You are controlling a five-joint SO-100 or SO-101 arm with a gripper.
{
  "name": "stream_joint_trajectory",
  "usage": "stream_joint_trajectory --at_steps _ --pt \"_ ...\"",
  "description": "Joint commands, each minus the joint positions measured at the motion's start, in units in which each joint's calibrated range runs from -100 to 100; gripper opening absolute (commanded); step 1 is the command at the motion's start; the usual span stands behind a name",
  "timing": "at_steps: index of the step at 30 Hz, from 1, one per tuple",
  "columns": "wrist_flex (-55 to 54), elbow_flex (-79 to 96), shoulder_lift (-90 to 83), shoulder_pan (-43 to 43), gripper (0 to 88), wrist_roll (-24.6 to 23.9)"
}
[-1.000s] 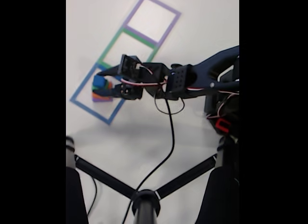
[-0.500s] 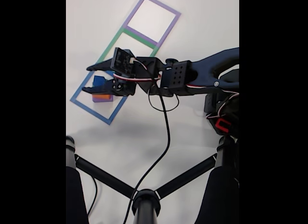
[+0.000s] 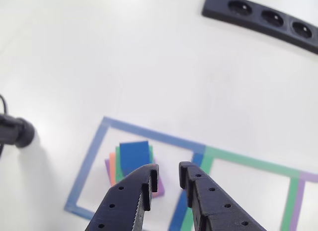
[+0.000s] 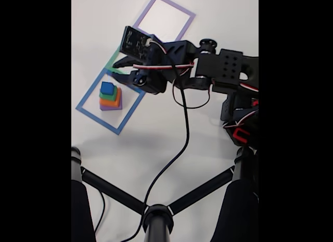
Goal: Tower of hanoi
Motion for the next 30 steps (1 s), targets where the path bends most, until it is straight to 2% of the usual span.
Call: stream_joint_trajectory --at_steps 1,5,8,19,20,23,25,30 --pt "20.77 -14.59 -5.25 1.48 0.0 0.39" --pt "31.86 -23.95 -5.65 3.31 0.0 0.39" --pt "35.5 -27.22 -5.89 5.83 0.0 0.39" --pt "33.8 -25.22 -9.49 9.41 0.0 0.39" --pt "32.75 -23.86 -10.3 9.49 0.0 -3.47" --pt "27.97 -16.68 -13.9 10.56 0.0 -9.35" --pt "24.09 -10.59 -16.87 11.78 0.0 -10.27" --pt "14.38 5.4 -26.08 14.14 0.0 -16.89"
